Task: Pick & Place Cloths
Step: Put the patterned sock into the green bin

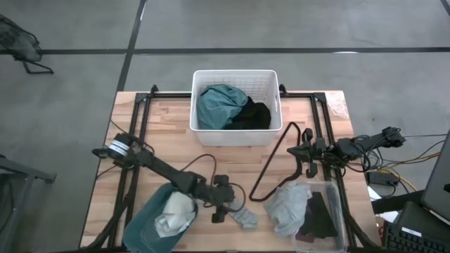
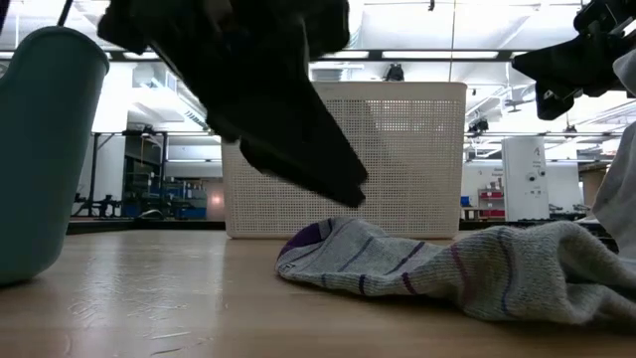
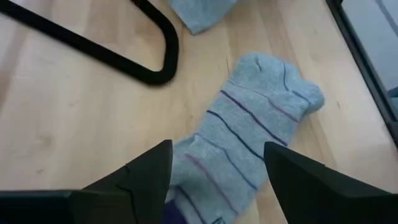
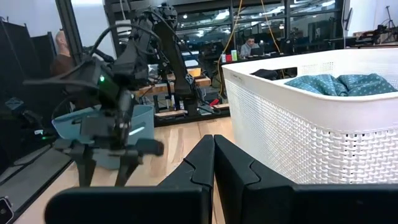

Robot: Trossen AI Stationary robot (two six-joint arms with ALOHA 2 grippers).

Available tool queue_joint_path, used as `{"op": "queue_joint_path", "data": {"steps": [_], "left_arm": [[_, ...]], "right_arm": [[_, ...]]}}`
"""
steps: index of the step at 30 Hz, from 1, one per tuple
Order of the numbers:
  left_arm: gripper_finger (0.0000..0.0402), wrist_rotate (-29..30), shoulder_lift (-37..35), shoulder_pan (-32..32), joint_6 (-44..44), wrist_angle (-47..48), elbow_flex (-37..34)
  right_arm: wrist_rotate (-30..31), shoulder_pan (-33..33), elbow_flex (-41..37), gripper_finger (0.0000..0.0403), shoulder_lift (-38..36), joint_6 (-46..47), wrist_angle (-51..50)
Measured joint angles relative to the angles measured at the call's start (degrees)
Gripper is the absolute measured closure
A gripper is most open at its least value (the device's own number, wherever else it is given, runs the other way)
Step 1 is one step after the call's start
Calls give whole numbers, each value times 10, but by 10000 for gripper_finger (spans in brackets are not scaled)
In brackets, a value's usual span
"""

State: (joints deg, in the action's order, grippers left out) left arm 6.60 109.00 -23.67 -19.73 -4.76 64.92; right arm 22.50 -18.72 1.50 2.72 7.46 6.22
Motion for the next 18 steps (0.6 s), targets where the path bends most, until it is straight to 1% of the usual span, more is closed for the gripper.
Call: {"op": "queue_joint_path", "data": {"steps": [2,6,11,13,15,18], "left_arm": [[145,-5,16,3,0,1,13],[151,-7,35,6,8,32,34],[171,-8,47,7,16,78,48],[189,-7,51,7,16,85,47],[216,-8,51,6,16,83,47],[279,-8,51,6,17,83,47]], "right_arm": [[0,0,0,394,0,0,0],[0,0,0,394,0,0,0],[0,0,0,394,0,0,0],[0,0,0,394,0,0,0],[0,0,0,394,0,0,0],[0,0,0,394,0,0,0]]}}
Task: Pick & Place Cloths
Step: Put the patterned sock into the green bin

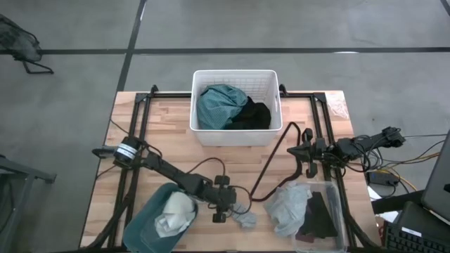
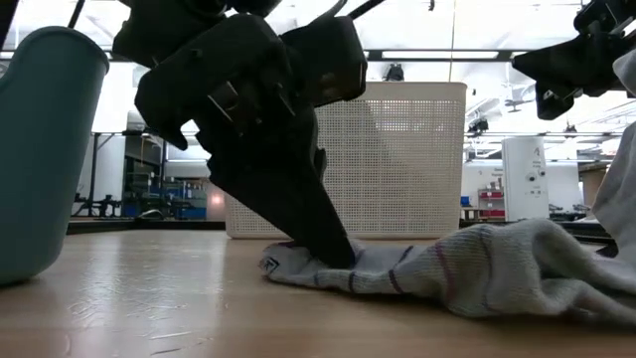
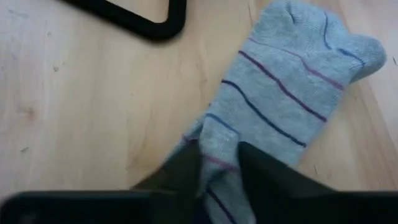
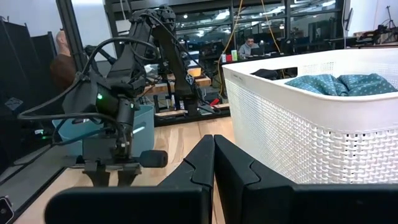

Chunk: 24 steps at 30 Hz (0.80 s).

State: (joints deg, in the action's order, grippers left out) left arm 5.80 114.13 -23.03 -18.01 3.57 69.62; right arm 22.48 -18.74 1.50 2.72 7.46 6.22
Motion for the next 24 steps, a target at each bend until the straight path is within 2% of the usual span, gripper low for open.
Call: {"op": "queue_joint_path", "data": {"steps": [3,5,9,17,20,24], "left_arm": [[364,-19,-6,0,15,1,2],[385,-34,-17,0,26,4,7],[385,-35,-64,-4,31,77,30],[389,-5,-235,-40,-26,295,77],[386,35,-301,-68,-81,352,90],[386,31,-377,-113,-166,436,90]], "right_arm": [[0,0,0,394,0,0,0],[0,0,0,394,0,0,0],[0,0,0,394,0,0,0],[0,0,0,394,0,0,0],[0,0,0,394,0,0,0],[0,0,0,394,0,0,0]]}}
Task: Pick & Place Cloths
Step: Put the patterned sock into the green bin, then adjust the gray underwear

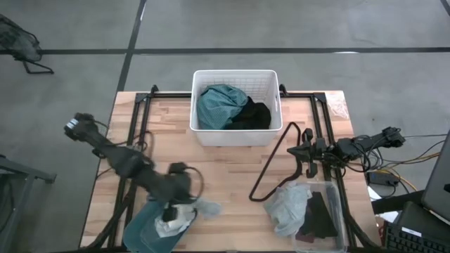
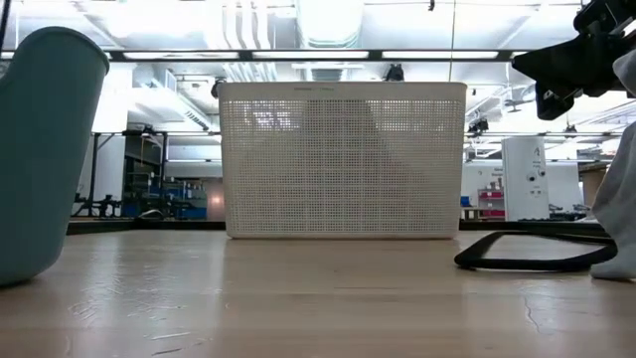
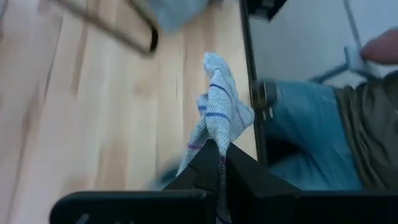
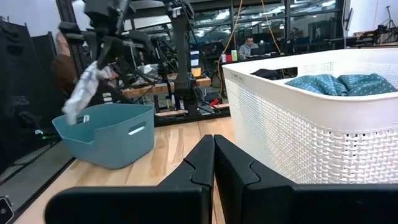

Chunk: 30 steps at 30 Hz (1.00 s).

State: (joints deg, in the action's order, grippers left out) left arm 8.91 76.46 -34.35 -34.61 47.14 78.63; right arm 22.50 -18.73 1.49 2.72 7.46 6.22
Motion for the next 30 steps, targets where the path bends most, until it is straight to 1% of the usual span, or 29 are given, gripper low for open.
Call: {"op": "queue_joint_path", "data": {"steps": [3,6,8,11,13,16,19,24,28,30], "left_arm": [[387,2,-37,-41,-112,86,-3],[385,2,-60,-91,-246,142,-11],[385,2,-64,-123,-329,164,-22],[384,1,-63,-162,-412,190,-43],[384,0,-59,-176,-454,192,-60],[381,14,-54,-179,-485,182,-91],[361,26,-51,-179,-496,155,-121],[293,27,-52,-179,-491,74,-163],[232,28,-53,-176,-446,43,-180],[213,32,-56,-168,-412,49,-182]], "right_arm": [[0,0,0,394,0,0,0],[0,0,0,394,0,0,0],[0,0,0,394,0,0,0],[0,0,0,394,0,0,0],[0,0,0,394,0,0,0],[0,0,0,394,0,0,0],[0,0,0,394,0,0,0],[0,0,0,394,0,0,0],[0,0,0,394,0,0,0],[0,0,0,394,0,0,0]]}}
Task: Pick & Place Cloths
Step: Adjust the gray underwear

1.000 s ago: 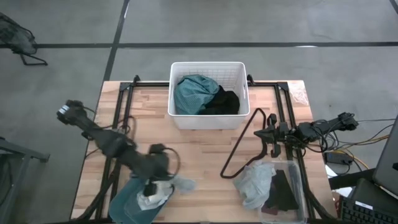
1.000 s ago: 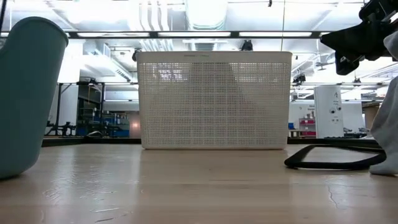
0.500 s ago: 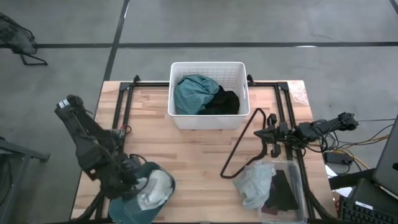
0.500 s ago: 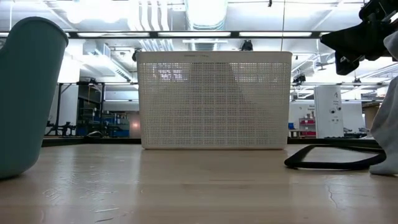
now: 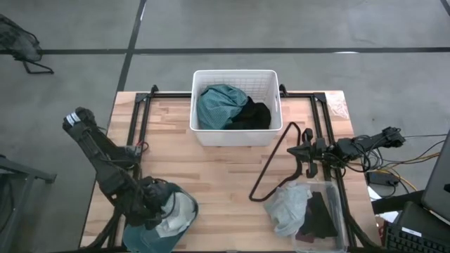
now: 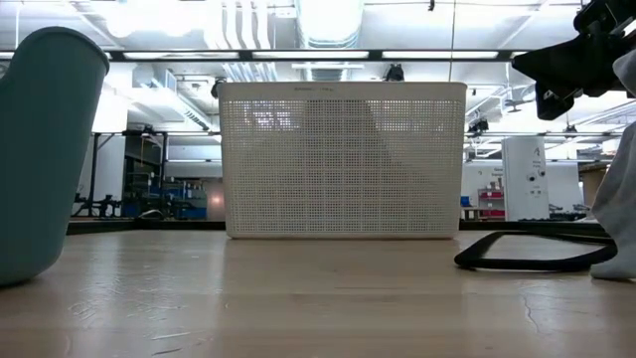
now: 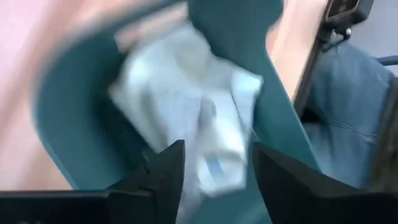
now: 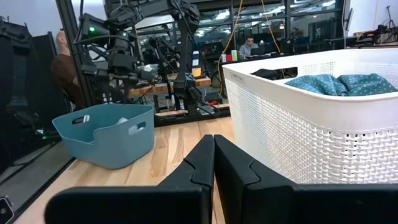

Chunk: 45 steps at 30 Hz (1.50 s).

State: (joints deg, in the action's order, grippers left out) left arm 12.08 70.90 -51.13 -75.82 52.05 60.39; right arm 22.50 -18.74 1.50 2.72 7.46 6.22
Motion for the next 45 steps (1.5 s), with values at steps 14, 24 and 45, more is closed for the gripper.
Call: {"op": "queue_joint_path", "data": {"steps": [14,24,45], "left_arm": [[336,146,-35,208,488,-243,-82],[393,-119,-114,407,757,-458,-147],[381,-155,-557,445,742,-508,-431]], "right_arm": [[0,0,0,394,0,0,0],[0,0,0,394,0,0,0],[0,0,0,394,0,0,0]]}}
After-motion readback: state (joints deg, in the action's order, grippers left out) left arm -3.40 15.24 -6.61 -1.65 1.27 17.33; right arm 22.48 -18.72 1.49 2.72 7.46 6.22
